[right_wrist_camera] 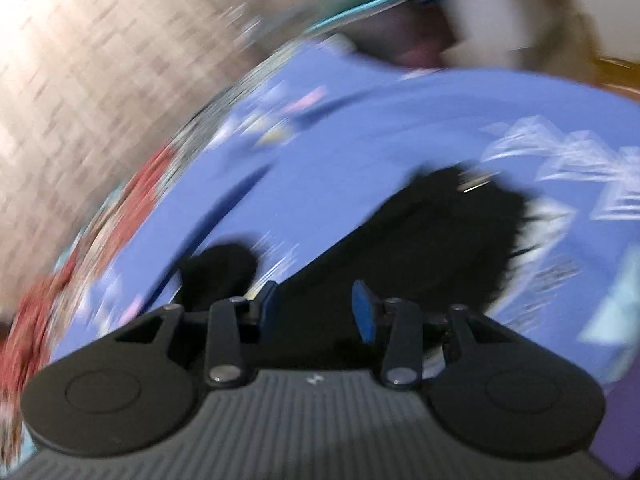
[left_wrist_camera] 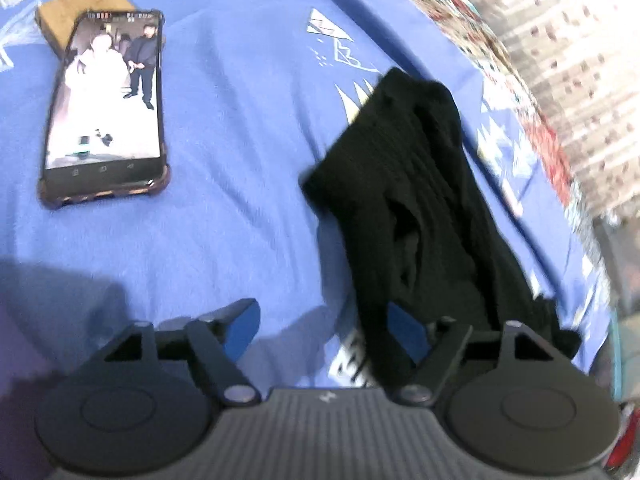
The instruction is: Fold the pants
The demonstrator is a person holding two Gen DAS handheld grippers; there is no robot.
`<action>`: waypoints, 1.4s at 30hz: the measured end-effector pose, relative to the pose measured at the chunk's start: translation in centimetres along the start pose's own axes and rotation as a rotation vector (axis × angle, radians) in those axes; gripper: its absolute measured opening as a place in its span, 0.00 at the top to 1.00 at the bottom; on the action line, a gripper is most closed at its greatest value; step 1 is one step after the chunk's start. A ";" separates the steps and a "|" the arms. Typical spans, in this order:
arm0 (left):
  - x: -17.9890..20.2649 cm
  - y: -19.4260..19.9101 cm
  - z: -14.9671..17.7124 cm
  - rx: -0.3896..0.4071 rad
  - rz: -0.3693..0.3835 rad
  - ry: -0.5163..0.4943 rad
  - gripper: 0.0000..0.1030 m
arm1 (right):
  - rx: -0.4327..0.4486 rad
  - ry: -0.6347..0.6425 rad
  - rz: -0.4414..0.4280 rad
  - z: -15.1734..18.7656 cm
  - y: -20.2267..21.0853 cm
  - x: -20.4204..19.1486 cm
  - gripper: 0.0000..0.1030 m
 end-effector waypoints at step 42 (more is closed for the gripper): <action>10.2 3.3 -2.4 0.316 -0.035 -0.410 0.54 | -0.115 0.439 -0.062 -6.1 -9.1 -9.9 0.58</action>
Point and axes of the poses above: each gripper's, at about its wrist camera, not at the fingertips, and y roughly against the way its jaws point, x to its right, z to its underside, the point moved 9 cm from there along -y, roughly the way its jaws point, and after that the axes turned 8 degrees about y, right-handed, at the moved point
